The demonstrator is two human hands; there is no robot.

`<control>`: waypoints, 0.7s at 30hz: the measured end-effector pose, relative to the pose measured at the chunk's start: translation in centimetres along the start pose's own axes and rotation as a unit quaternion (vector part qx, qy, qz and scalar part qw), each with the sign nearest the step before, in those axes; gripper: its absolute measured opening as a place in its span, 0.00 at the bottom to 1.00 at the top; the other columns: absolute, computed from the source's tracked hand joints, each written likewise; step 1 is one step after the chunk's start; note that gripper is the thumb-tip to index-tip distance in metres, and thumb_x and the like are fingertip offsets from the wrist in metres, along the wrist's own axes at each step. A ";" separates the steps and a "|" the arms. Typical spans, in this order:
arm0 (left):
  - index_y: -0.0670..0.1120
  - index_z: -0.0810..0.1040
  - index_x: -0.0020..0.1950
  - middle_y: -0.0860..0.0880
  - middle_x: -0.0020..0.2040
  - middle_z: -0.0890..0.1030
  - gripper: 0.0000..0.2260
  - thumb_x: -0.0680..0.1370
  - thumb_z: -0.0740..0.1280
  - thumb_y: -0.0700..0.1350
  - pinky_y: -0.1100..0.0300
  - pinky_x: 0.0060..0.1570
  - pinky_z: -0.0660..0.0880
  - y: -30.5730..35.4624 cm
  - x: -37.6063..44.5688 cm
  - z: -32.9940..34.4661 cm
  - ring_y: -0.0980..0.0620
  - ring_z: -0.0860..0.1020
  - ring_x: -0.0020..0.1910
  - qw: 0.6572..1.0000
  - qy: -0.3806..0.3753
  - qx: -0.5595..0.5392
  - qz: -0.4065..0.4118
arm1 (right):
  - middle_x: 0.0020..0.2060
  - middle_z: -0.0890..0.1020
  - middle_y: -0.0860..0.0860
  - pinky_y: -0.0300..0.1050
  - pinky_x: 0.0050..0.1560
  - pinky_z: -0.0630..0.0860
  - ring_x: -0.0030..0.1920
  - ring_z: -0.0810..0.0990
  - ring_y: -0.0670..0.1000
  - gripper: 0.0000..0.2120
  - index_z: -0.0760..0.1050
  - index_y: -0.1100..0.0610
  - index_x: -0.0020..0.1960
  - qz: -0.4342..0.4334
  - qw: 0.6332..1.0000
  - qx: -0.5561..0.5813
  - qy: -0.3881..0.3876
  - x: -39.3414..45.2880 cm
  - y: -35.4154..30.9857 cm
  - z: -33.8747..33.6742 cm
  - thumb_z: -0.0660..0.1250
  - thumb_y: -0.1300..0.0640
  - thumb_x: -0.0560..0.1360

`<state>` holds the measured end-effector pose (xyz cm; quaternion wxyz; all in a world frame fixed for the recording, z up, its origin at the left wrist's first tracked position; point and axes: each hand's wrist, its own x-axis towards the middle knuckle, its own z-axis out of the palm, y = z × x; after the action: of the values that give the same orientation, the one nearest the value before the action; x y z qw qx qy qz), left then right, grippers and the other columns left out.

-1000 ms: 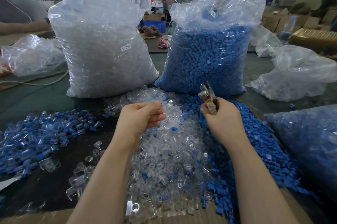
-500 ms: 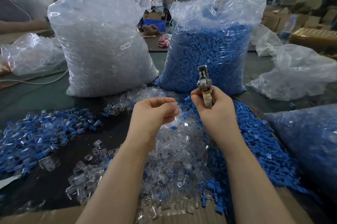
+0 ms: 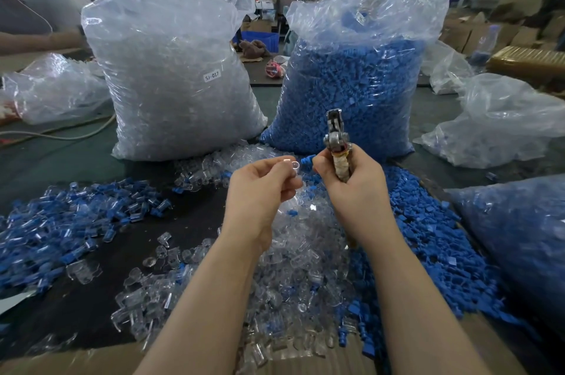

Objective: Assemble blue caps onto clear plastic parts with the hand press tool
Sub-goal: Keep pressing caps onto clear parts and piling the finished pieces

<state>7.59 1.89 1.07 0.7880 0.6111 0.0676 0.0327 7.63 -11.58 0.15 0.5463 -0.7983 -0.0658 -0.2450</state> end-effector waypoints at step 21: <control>0.49 0.85 0.47 0.52 0.40 0.86 0.09 0.73 0.75 0.36 0.66 0.42 0.79 0.4 -1.4 0.9 0.56 0.85 0.41 0.988 0.007 0.037 0.153 | 0.34 0.80 0.44 0.37 0.36 0.71 0.35 0.76 0.42 0.04 0.76 0.52 0.45 -0.004 1.000 0.004 0.006 -0.2 -0.4 0.5 0.69 0.53 0.77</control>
<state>6.29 0.97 1.79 0.7501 0.6428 -0.0195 0.1543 7.46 -10.95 0.24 0.5489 -0.7943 -0.0666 -0.2517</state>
